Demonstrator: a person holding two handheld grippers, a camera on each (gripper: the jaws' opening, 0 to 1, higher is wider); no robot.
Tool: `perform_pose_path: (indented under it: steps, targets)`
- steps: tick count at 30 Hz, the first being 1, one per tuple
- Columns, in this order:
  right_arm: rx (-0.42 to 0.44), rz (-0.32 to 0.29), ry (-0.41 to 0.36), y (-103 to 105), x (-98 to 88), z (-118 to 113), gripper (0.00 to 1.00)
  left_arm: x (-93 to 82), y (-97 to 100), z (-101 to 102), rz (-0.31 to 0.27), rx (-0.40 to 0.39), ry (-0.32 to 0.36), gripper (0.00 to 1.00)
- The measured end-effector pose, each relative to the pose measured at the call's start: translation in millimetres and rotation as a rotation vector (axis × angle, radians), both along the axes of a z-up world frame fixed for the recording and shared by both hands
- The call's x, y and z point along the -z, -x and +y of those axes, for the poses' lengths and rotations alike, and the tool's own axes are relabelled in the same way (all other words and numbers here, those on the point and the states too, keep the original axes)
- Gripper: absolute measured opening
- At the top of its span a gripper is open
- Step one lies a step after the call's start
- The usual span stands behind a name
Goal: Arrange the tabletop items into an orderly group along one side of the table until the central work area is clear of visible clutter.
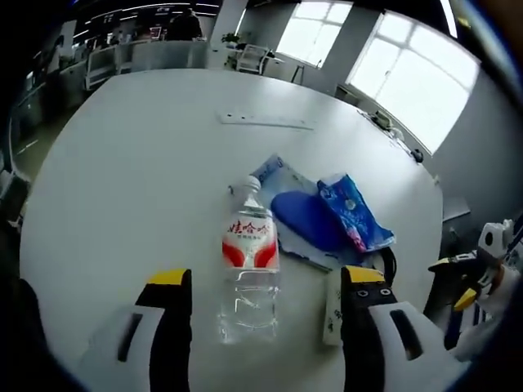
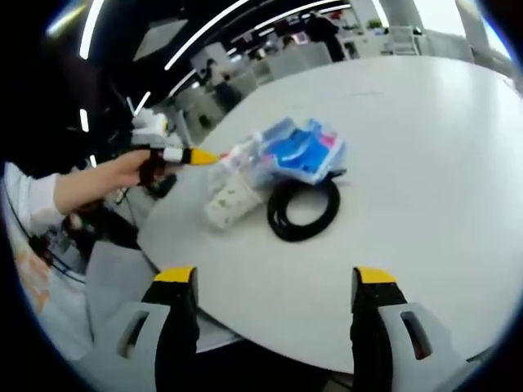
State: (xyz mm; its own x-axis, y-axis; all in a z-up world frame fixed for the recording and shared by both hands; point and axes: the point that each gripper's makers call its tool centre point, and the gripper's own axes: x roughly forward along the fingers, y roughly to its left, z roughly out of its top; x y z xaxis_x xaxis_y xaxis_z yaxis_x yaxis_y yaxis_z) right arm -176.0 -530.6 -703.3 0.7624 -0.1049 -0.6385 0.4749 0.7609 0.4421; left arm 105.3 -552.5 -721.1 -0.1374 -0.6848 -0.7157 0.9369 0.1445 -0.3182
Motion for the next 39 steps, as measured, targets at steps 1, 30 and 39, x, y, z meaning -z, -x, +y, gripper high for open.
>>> perform_pose_path:
  steps: [1, 30, 39]
  targets:
    - [0.003, 0.000, -0.001, 0.6, 0.3, -0.5, 0.75, 1.4, -0.4, -1.3, -0.001, 0.000, -0.004, 0.75]
    - [0.016, -0.018, -0.044, -4.6, 5.8, -2.6, 0.72, 36.4, -8.9, -22.9, -0.063, -0.047, -0.102, 0.58]
    - [0.018, -0.032, -0.054, -8.1, 4.9, 1.0, 0.71, 40.1, -11.0, -26.2, -0.080, -0.065, -0.105, 0.55]
